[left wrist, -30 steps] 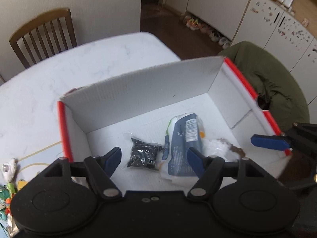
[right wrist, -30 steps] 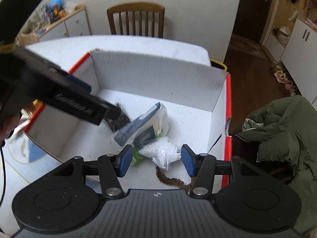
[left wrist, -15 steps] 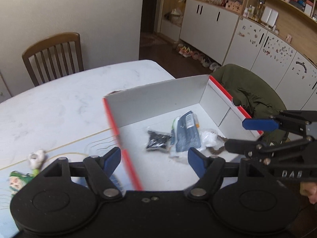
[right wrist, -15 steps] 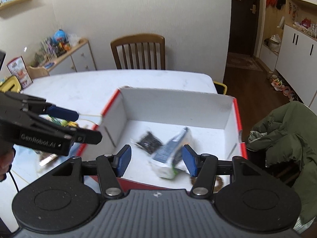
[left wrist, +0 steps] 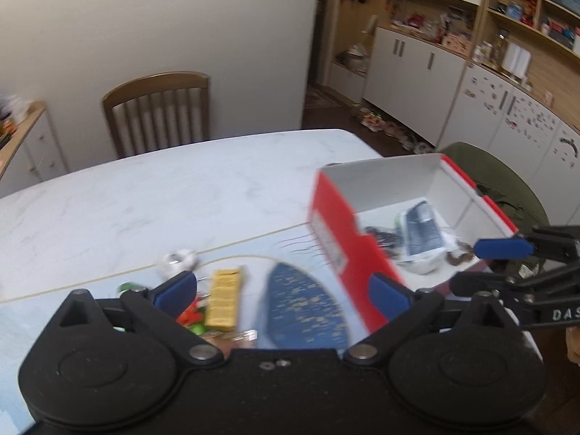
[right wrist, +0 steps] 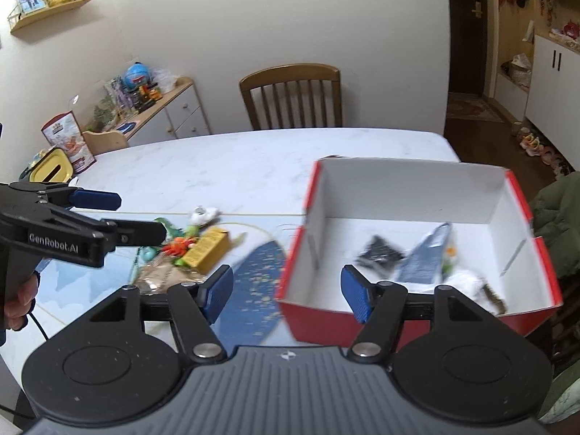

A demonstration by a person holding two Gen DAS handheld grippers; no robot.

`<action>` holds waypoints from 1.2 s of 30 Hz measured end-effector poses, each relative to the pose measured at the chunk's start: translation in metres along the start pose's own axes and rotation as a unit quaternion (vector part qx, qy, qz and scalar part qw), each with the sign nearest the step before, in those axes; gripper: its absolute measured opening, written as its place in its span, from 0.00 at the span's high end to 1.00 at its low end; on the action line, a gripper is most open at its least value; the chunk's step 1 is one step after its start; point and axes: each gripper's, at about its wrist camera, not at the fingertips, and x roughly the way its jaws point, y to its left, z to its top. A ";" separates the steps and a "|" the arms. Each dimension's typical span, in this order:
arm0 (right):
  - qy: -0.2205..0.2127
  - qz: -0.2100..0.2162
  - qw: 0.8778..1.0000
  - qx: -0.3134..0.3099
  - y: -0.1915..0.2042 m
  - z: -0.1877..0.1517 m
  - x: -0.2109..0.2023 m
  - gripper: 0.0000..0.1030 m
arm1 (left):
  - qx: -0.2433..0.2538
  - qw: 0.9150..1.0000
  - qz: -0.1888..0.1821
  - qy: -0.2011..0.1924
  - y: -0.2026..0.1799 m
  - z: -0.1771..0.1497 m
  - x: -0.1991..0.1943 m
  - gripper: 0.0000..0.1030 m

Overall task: Organize objects
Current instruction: 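Withdraw both tools from the box back to the pile, then grasp the yellow box with the right tool while the left tool grasps the green plush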

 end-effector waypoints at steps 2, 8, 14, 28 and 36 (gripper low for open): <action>0.001 0.002 1.000 0.000 0.014 -0.002 0.005 0.31 | -0.009 1.000 0.007 0.002 0.018 -0.005 -0.002 0.01; 0.003 0.004 1.000 0.012 0.050 -0.003 0.023 0.24 | -0.029 0.999 0.026 0.016 0.069 -0.020 -0.001 0.00; 0.016 0.000 1.000 0.027 0.075 0.004 0.050 0.22 | -0.049 0.997 0.045 0.029 0.112 -0.033 0.012 0.00; 0.073 -0.017 0.996 0.040 0.112 0.009 0.133 0.22 | -0.108 0.991 0.068 0.049 0.170 -0.040 0.067 0.00; 0.090 -0.046 0.994 0.043 0.114 0.016 0.179 0.22 | -0.158 0.984 0.046 0.072 0.189 -0.035 0.102 0.01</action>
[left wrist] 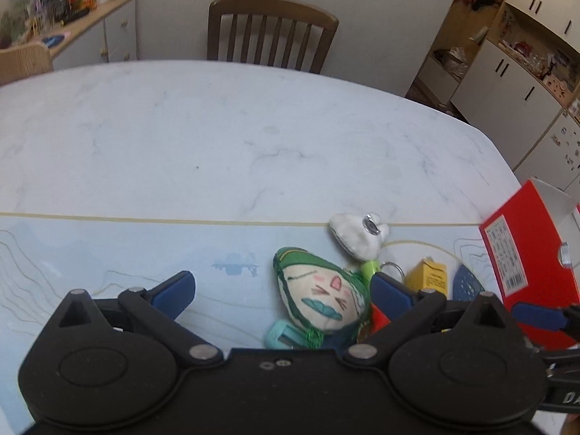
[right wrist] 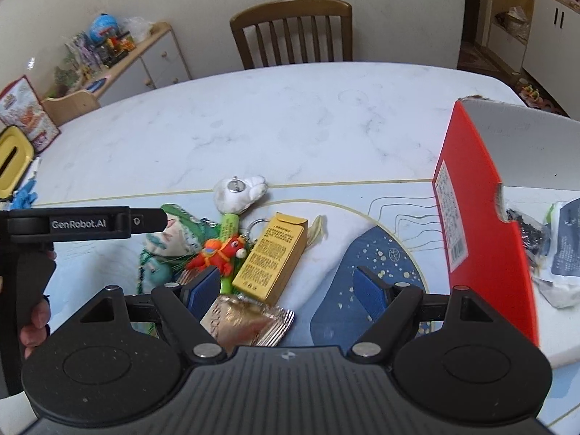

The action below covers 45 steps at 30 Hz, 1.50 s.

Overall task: Organize objects
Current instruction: 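Grasp the yellow box with the right tool while the left tool grasps the green plush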

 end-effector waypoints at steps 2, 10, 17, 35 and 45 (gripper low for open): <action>0.009 -0.004 1.000 0.009 -0.001 0.002 0.010 0.22 | -0.004 1.000 -0.003 0.008 0.001 0.003 0.008 0.01; 0.020 -0.009 1.000 0.018 0.003 0.015 0.040 0.24 | -0.078 0.994 -0.042 0.060 0.019 0.008 0.034 0.13; 0.033 -0.011 0.999 0.027 0.004 0.019 0.056 0.41 | -0.091 0.991 -0.067 0.072 0.019 0.007 0.034 0.23; 0.028 0.011 0.999 0.035 0.004 0.017 0.048 0.72 | -0.086 0.989 -0.107 0.052 0.019 0.005 0.014 0.59; -0.002 0.042 0.998 0.039 -0.007 0.008 -0.005 0.72 | -0.105 0.984 -0.142 0.024 0.026 0.005 -0.034 0.59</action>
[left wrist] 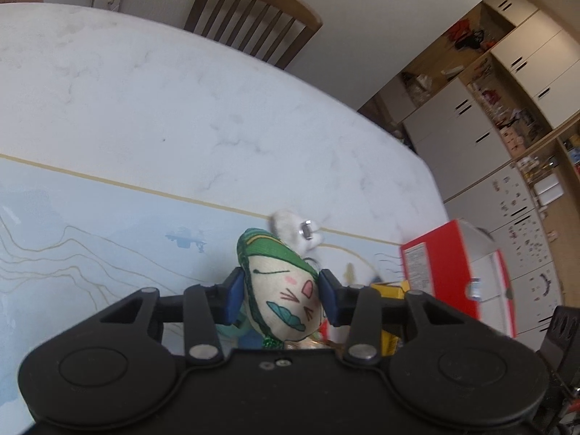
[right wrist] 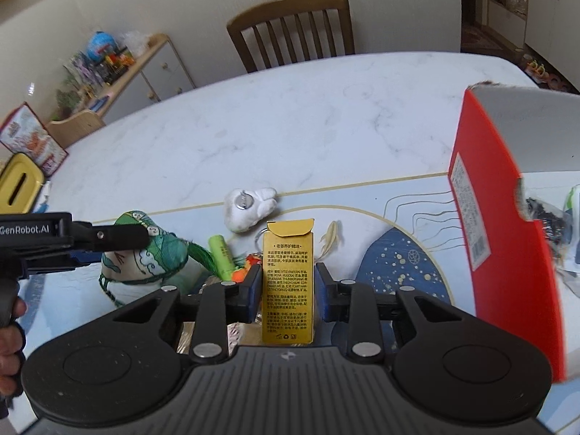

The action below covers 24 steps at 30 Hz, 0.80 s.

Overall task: Organize objects
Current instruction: 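Grasp the yellow box with the right tool while the left tool grasps the green plush, then carry the yellow box and green plush into the shoebox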

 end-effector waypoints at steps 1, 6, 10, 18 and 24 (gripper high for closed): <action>-0.003 0.003 1.000 -0.001 0.000 -0.001 -0.007 0.72 | -0.002 1.000 -0.004 -0.003 -0.002 0.000 -0.004 0.59; -0.021 0.019 1.000 0.002 -0.005 -0.006 -0.042 0.72 | 0.000 0.999 -0.025 -0.021 -0.017 -0.003 -0.028 0.59; -0.033 0.028 0.999 0.002 -0.014 -0.007 -0.072 0.72 | 0.006 0.999 -0.040 -0.034 -0.035 -0.005 -0.045 0.59; -0.062 0.039 0.997 0.001 -0.043 -0.001 -0.124 0.72 | 0.017 0.997 -0.065 -0.048 -0.084 -0.006 -0.065 0.59; -0.075 0.035 0.997 -0.001 -0.081 0.007 -0.150 0.72 | 0.048 0.995 -0.071 -0.051 -0.134 -0.014 -0.059 0.59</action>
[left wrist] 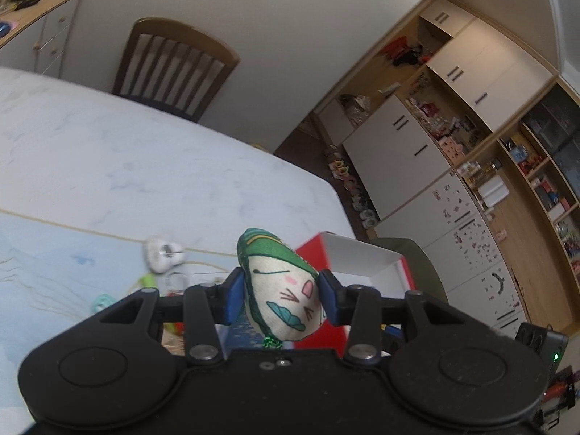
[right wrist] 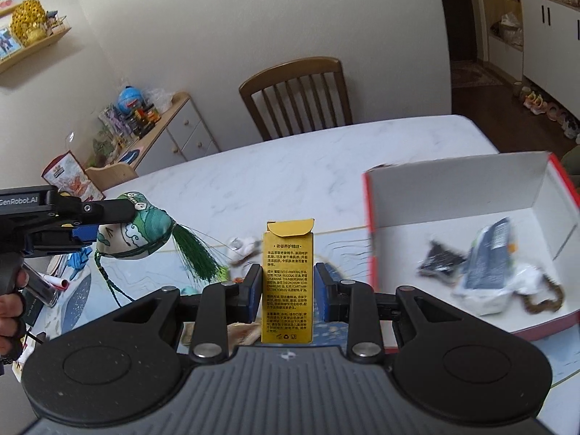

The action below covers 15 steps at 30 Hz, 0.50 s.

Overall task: Organize objects
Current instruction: 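Carry the yellow box and green plush into the shoebox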

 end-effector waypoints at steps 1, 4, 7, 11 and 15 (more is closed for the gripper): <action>0.000 -0.003 1.000 0.000 -0.008 0.002 -0.003 0.72 | 0.007 1.000 0.001 0.001 -0.009 -0.001 0.005 0.59; 0.005 -0.018 1.000 0.001 -0.032 0.007 -0.007 0.72 | 0.021 1.000 0.003 0.003 -0.036 -0.004 0.023 0.59; 0.014 -0.031 0.999 0.008 -0.059 0.012 -0.009 0.72 | 0.034 0.999 -0.002 0.012 -0.063 -0.007 0.046 0.59; 0.035 -0.055 0.998 0.012 -0.095 0.023 -0.012 0.72 | 0.064 0.997 -0.004 0.030 -0.103 -0.013 0.078 0.59; 0.052 -0.080 0.995 0.019 -0.131 0.032 -0.014 0.72 | 0.083 0.995 -0.005 0.047 -0.133 -0.022 0.108 0.59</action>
